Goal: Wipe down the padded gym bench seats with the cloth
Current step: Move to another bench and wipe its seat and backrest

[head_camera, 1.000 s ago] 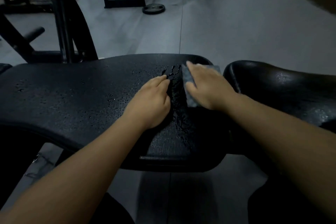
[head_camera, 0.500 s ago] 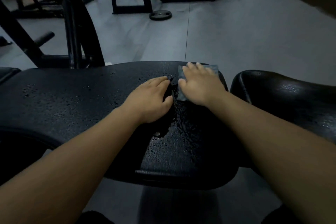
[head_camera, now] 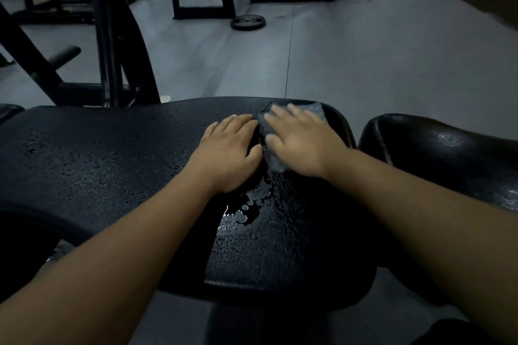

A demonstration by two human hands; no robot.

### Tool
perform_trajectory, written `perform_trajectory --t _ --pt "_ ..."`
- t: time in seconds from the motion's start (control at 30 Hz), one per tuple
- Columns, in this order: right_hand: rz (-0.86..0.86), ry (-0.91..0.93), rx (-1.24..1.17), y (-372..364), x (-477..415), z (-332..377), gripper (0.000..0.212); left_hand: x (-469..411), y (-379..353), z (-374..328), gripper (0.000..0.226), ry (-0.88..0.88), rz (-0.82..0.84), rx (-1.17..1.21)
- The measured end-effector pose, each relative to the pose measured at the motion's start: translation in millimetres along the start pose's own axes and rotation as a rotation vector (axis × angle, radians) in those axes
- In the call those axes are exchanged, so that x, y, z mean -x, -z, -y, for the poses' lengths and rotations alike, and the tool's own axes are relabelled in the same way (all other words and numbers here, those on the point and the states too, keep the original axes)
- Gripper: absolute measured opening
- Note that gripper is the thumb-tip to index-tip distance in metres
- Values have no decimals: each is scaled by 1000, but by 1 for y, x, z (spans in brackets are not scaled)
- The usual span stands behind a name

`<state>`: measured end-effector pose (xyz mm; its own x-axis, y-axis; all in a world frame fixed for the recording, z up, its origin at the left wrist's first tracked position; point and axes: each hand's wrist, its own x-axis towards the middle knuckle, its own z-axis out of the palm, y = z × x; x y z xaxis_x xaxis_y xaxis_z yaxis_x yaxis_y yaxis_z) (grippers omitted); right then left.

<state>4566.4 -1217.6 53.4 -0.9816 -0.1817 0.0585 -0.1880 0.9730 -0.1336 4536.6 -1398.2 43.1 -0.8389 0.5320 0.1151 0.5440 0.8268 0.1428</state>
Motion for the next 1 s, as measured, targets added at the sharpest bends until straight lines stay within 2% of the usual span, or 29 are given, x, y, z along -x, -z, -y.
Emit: perform_trajectory --t 0.07,0.1,0.2,0.3,0.4,0.47,0.5,0.6,0.7,0.8,0.87,0.93,1.0 --pt "-1 115 -37 4 32 -8 68 0 -1 1 76 4 4 2" --pt "8 94 -48 6 36 -17 70 0 -1 0 74 10 8 6" --pt "-13 -135 22 3 -5 -36 66 1 1 -5 70 22 12 25" --pt "-24 -262 24 -1 -40 -6 60 1 2 -4 68 31 0 55" --pt "-9 -65 -16 1 -9 13 58 3 2 -1 67 37 -49 56" --pt "12 94 -32 5 33 4 64 3 2 -2 67 33 -54 55" --pt "34 108 -29 7 45 -8 68 3 2 -2 67 34 -47 55" --pt "43 -82 18 8 20 -38 70 2 2 -4 66 40 -28 55" --pt "-10 -240 38 0 -14 -8 62 2 3 -4 69 33 -9 57" --pt "8 -54 -1 -3 20 28 58 5 9 -3 72 26 46 68" --pt "7 69 -31 2 63 24 62 12 12 -5 67 24 91 50" --pt "27 45 -21 6 72 3 64 23 12 -11 58 30 93 35" --pt "1 -89 14 4 52 -7 60 34 8 -17 56 40 65 39"
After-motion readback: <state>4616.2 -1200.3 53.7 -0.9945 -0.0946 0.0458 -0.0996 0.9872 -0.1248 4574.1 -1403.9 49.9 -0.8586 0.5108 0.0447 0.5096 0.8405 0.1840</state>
